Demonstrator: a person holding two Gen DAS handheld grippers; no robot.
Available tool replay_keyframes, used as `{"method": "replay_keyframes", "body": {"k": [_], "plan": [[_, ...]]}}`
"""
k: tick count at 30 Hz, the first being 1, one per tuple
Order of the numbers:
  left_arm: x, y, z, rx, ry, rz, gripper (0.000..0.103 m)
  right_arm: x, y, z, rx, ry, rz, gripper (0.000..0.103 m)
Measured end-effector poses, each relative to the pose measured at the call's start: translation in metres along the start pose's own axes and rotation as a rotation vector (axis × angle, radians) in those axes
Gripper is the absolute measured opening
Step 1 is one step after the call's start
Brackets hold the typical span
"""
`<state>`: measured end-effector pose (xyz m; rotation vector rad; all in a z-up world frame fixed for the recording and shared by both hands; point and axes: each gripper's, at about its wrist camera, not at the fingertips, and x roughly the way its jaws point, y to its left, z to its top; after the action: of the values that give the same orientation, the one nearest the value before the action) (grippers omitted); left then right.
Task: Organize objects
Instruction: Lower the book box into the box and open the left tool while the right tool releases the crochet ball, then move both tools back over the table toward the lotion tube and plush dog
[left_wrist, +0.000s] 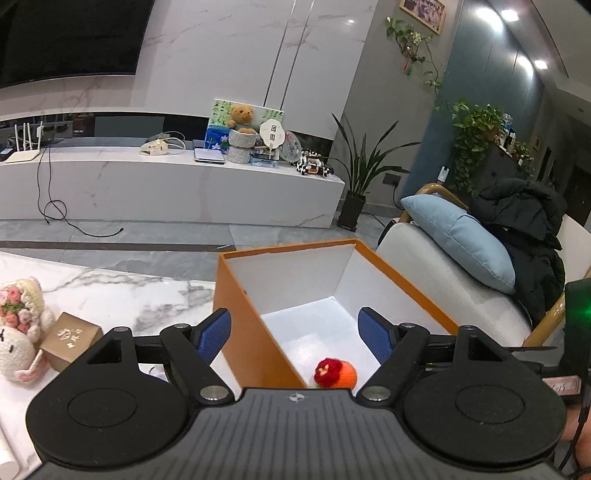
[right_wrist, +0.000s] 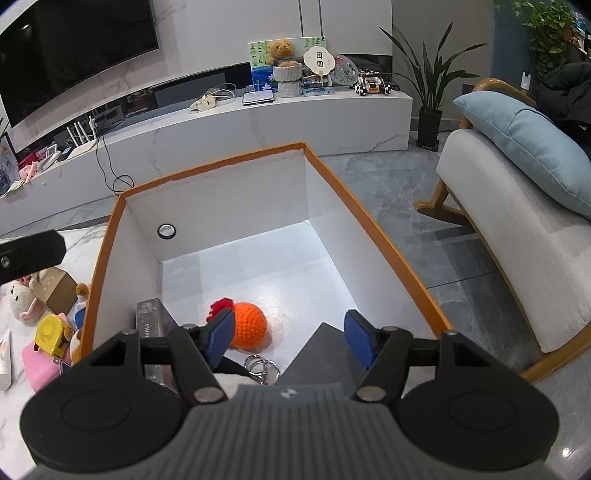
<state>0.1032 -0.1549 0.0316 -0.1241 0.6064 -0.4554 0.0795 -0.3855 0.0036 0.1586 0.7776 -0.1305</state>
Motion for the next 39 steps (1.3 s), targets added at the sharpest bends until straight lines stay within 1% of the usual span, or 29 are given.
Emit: {"method": "replay_keyframes", "body": {"k": [2, 8, 15, 20, 26, 29, 31, 34, 39], "plan": [[-0.001, 0.003, -0.002, 0.009, 0.018, 0.000, 0.089, 0.000, 0.000, 0.000, -0.001, -0.002, 0.005, 0.067], [-0.008, 0.016, -0.008, 0.038, 0.056, 0.039, 0.089, -0.004, 0.005, 0.002, -0.009, -0.014, 0.015, 0.067], [-0.030, 0.030, -0.011, 0.064, 0.042, 0.069, 0.089, -0.015, 0.017, 0.003, -0.044, -0.062, 0.020, 0.068], [-0.043, 0.047, -0.017, 0.063, 0.018, 0.104, 0.090, -0.020, 0.024, 0.004, -0.057, -0.083, 0.037, 0.068], [-0.053, 0.071, -0.030, 0.071, 0.051, 0.178, 0.091, -0.026, 0.043, 0.006, -0.088, -0.115, 0.062, 0.068], [-0.058, 0.085, -0.034, 0.058, 0.053, 0.215, 0.091, -0.028, 0.056, 0.005, -0.110, -0.133, 0.084, 0.068], [-0.062, 0.096, -0.037, 0.026, 0.049, 0.237, 0.091, -0.029, 0.066, 0.003, -0.139, -0.146, 0.092, 0.068], [-0.067, 0.115, -0.042, -0.021, 0.051, 0.250, 0.091, -0.031, 0.083, -0.002, -0.198, -0.173, 0.094, 0.068], [-0.070, 0.144, -0.057, -0.052, 0.087, 0.333, 0.091, -0.036, 0.111, -0.010, -0.268, -0.199, 0.146, 0.068]]}}
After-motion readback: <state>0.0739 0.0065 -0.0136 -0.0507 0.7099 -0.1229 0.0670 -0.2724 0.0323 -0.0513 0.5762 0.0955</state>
